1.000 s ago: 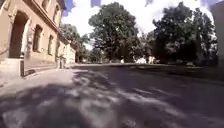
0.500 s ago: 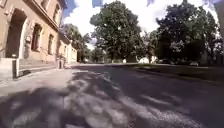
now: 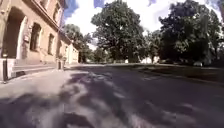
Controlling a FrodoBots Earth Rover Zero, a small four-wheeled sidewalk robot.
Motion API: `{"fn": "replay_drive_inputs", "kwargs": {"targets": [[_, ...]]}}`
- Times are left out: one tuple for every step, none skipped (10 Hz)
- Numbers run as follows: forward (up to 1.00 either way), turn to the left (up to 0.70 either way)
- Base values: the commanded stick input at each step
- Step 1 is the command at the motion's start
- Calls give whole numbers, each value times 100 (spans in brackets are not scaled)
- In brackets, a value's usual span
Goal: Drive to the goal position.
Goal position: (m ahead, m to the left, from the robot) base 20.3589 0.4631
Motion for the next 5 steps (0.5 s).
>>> {"fn": "replay_drive_inputs", "kwargs": {"targets": [[100, 0], [100, 0], [100, 0], [100, 0], [100, 0]]}}
